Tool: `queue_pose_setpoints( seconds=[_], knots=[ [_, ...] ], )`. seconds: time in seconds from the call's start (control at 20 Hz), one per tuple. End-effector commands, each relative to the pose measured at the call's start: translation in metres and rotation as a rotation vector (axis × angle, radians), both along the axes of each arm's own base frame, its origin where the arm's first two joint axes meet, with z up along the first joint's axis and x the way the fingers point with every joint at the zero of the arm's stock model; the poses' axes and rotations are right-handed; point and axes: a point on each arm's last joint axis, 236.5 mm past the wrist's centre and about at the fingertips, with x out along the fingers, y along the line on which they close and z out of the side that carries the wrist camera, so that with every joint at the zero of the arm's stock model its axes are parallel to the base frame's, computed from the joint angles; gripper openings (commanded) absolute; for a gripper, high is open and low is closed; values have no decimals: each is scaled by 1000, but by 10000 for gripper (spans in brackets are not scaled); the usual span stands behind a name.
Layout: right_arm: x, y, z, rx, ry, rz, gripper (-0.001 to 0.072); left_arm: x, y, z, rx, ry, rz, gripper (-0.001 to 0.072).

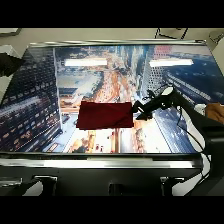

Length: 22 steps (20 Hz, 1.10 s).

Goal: Fold the clothes and pants, and hang the long-sleeved shirts on hangers.

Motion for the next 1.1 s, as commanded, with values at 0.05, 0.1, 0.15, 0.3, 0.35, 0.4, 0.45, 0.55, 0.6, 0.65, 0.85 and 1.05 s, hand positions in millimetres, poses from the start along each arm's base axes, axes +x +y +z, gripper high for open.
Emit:
queue_pose_setpoints(
  seconds=[0.05, 0.1, 0.15, 0.3, 0.35, 0.4, 0.45, 0.55, 0.6, 0.65, 0.85, 1.05],
  knots=[
    [9, 22, -7, 110, -5, -47, 532, 0, 0, 0, 6, -4, -2, 27],
    [9, 22, -9, 110, 1, -48, 526, 0, 0, 0, 7, -5, -2, 27],
    [8, 22, -11, 109, 5, -49, 465, 0, 0, 0, 7, -5, -2, 27],
    [14, 25, -7, 131, -28, -52, 83, 0, 0, 1, 4, -5, -3, 27],
    [16, 29, -2, 160, -43, -49, 44, 0, 0, 1, 4, -5, -3, 27],
    [18, 33, 12, 211, -75, -21, 44, 0, 0, 1, 4, -5, -3, 28],
    [22, 33, 28, 249, -101, -1, 44, 0, 0, 1, 4, -5, -3, 27],
    [41, 18, 72, 276, -191, 19, 42, 0, 0, 1, 4, -5, -3, 27],
    [55, 3, 100, 269, -249, 5, 42, 0, 0, 1, 4, -5, -3, 28],
    [67, -16, 126, 242, -298, -24, 42, 0, 0, 1, 4, -5, -3, 27],
    [92, -121, 221, 42, -468, -189, 43, 0, 0, 1, 4, -5, -3, 28],
    [79, -235, 279, -130, -539, -399, 43, 0, 0, 1, 3, -5, -3, 28]
  ],
)
